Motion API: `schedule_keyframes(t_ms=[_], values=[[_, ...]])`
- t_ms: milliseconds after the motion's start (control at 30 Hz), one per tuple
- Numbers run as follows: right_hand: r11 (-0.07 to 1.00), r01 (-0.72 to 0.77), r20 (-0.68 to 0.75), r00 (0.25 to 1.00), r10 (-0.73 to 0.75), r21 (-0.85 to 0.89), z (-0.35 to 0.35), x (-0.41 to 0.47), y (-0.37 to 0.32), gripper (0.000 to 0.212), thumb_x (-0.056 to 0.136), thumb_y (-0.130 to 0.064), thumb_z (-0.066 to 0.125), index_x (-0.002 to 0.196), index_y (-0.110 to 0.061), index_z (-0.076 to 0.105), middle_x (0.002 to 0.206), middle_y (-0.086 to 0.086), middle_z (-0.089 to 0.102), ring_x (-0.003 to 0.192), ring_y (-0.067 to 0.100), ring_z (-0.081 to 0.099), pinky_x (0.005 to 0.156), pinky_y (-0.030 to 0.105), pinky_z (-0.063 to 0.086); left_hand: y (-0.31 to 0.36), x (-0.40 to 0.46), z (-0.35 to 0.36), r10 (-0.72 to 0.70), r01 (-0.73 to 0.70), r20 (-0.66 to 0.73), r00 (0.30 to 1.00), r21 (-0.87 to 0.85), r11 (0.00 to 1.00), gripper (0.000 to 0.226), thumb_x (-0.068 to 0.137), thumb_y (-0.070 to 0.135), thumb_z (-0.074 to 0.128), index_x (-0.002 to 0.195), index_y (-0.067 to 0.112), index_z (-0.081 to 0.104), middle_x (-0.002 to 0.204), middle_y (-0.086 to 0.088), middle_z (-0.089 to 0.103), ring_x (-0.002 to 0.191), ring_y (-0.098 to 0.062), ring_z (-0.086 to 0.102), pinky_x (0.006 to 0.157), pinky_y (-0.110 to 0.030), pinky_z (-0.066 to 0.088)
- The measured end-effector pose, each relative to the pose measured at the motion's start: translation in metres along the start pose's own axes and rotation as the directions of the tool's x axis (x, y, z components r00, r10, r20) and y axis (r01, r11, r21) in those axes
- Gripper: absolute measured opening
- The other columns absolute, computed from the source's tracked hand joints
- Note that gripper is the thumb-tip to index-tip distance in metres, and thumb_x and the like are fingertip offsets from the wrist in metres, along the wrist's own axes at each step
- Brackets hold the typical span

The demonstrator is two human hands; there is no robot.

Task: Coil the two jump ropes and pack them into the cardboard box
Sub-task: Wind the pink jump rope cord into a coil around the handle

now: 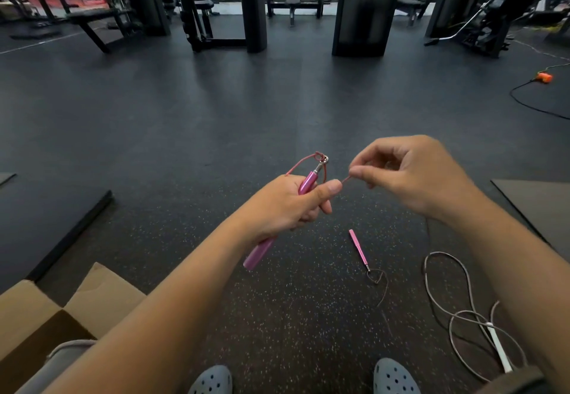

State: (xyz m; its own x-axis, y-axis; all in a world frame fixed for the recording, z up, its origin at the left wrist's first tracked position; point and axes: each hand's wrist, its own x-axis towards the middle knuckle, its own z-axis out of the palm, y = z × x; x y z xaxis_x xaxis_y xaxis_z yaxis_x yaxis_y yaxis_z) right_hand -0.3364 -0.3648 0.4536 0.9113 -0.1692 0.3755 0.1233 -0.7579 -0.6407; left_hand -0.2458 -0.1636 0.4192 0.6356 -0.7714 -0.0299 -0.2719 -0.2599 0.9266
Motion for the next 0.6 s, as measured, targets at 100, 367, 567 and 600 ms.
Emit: schedule_keyframes(t_ms=[100,367,567,600], values=[[0.996,-0.086,-0.113,0.990,0.089,0.030,-0.006,0.005,0.009,0.014,0.086,-0.033,0.079,0.081,-0.021,0.074,0.051,-0.008,0.062,0.042,0.003,0.048,0.050,0.020,0.038,-0.001,-0.003,0.001,-0.021,0.024,0.085,0.996,-0.039,0.999,0.035,0.102,0.039,0.058,0.084,0.011,0.069,0.057,0.001,0.043,0.050,-0.013,0.035,0.049,-0.024,0.032],[0.934,-0.182,0.161,0.977,0.138,0.308,-0.017,0.002,0.007,0.021,0.104,-0.021,0.056,0.106,-0.019,0.076,0.050,0.001,0.038,0.042,0.016,0.034,0.039,0.024,0.033,0.000,-0.001,-0.002,0.006,0.006,0.121,0.993,-0.094,0.996,0.027,0.094,0.028,0.071,0.075,0.016,0.056,0.054,0.008,0.045,0.046,-0.008,0.037,0.049,-0.022,0.032],[0.988,-0.106,0.212,0.974,0.080,0.114,-0.022,-0.001,0.003,0.014,0.087,-0.028,0.078,0.100,-0.032,0.079,0.065,-0.011,0.054,0.056,0.007,0.043,0.058,0.017,0.039,0.000,-0.002,-0.002,0.002,0.002,0.037,0.999,-0.108,0.994,0.026,0.104,0.026,0.055,0.087,0.011,0.068,0.052,0.005,0.044,0.048,-0.012,0.037,0.050,-0.024,0.035],[0.997,-0.065,0.207,0.977,0.054,0.048,-0.022,-0.001,0.003,0.016,0.083,-0.032,0.082,0.098,-0.035,0.078,0.067,-0.008,0.050,0.063,0.008,0.044,0.064,0.019,0.037,0.000,-0.003,-0.002,0.006,-0.002,0.034,0.999,-0.102,0.995,0.027,0.104,0.026,0.054,0.087,0.011,0.069,0.051,0.004,0.045,0.048,-0.012,0.037,0.050,-0.025,0.035]])
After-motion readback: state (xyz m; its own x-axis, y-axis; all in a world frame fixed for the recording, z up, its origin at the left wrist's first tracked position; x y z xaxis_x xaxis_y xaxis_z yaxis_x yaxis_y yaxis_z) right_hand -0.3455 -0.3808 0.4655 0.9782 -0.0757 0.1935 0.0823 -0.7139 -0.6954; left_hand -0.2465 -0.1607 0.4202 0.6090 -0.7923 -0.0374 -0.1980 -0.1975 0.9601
